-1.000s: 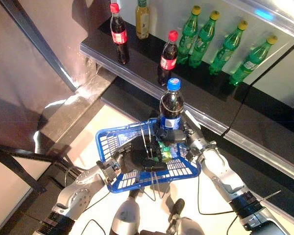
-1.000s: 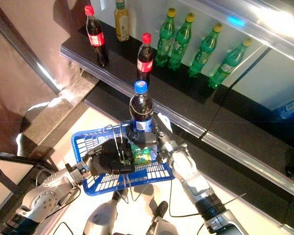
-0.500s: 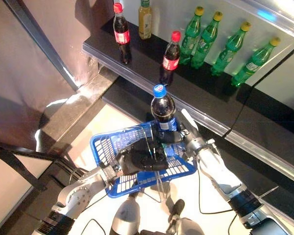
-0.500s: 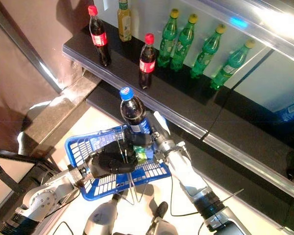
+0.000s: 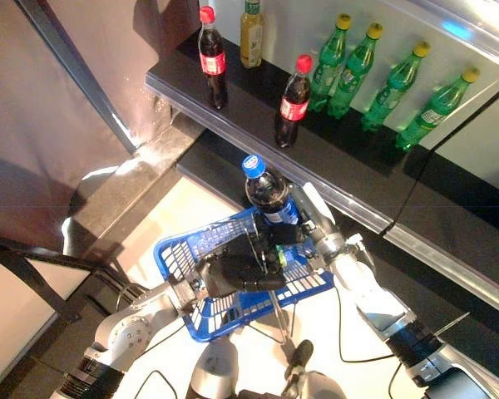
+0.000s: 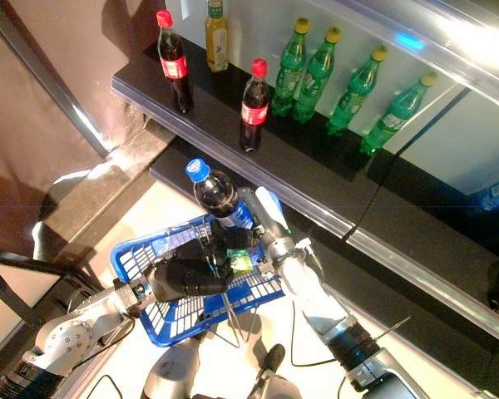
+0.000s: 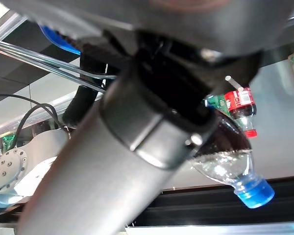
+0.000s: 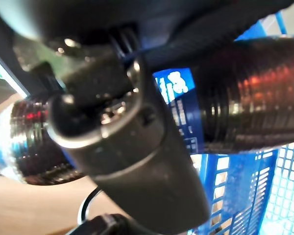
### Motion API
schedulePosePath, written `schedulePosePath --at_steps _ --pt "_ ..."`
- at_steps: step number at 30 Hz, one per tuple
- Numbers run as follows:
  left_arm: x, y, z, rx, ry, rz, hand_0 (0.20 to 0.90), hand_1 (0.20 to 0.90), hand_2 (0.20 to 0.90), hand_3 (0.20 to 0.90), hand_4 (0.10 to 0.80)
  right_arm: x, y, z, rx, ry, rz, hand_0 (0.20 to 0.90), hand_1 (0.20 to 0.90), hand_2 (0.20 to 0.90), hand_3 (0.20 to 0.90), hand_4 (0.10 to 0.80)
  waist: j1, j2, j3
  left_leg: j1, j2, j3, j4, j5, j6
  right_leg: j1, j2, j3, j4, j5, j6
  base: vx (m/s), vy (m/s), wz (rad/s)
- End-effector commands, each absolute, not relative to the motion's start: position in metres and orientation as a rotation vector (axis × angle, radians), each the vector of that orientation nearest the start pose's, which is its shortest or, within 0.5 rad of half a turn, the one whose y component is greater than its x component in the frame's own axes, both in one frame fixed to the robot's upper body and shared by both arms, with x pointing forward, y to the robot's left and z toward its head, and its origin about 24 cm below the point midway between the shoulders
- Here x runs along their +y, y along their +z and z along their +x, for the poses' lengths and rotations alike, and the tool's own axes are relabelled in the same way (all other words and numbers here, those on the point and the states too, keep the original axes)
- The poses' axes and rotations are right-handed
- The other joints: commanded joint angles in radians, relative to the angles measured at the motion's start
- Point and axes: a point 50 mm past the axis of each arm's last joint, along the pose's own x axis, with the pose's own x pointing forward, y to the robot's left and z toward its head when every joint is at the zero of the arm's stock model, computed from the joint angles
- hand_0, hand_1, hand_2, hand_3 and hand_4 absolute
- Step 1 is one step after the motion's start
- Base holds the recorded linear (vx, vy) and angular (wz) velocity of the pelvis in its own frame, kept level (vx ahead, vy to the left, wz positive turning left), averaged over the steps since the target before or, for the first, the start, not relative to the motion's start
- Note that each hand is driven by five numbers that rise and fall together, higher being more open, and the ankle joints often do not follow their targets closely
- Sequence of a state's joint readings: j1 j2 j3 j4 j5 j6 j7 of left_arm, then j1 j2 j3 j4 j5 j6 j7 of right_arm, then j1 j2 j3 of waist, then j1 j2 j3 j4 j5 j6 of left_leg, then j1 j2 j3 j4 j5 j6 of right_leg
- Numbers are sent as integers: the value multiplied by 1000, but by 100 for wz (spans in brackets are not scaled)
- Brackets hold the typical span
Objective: Pick up the drink and place into the basket.
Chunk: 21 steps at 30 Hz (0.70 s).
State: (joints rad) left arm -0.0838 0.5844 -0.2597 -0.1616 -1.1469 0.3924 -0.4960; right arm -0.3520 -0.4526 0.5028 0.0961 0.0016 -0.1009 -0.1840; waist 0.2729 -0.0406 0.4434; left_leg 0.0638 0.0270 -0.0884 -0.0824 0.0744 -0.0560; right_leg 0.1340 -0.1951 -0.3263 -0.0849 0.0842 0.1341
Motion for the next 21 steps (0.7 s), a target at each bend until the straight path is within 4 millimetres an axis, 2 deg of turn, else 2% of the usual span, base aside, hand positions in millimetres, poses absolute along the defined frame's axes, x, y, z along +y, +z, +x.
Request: schedulePosePath --at_steps 1,4,9,21 --pt "86 181 193 -330 -1580 -929 300 300 300 200 100 -77 92 272 -432 423 -294 300 300 300 200 100 -8 -5 -412 41 42 126 -5 -78 -12 26 -70 -47 45 -43 64 0 0 0" --pt "86 181 192 -334 -1580 -924 300 300 300 200 100 -79 91 270 -419 412 -249 300 300 300 200 100 -10 -4 -411 41 43 125 -5 -78 -13 25 -70 -48 45 -42 64 0 0 0" --pt "90 180 192 -346 -1563 -918 300 300 300 200 100 -89 95 268 -390 371 -37 300 300 300 200 100 -22 1 -409 45 47 131 -5 -78 -15 27 -71 -43 43 -41 64 0 0 0" --pt "100 178 193 -354 -1536 -916 300 300 300 200 100 -115 110 267 -470 271 30 300 300 300 200 100 -43 4 -417 51 48 145 -5 -81 -14 23 -70 -33 44 -42 63 0 0 0"
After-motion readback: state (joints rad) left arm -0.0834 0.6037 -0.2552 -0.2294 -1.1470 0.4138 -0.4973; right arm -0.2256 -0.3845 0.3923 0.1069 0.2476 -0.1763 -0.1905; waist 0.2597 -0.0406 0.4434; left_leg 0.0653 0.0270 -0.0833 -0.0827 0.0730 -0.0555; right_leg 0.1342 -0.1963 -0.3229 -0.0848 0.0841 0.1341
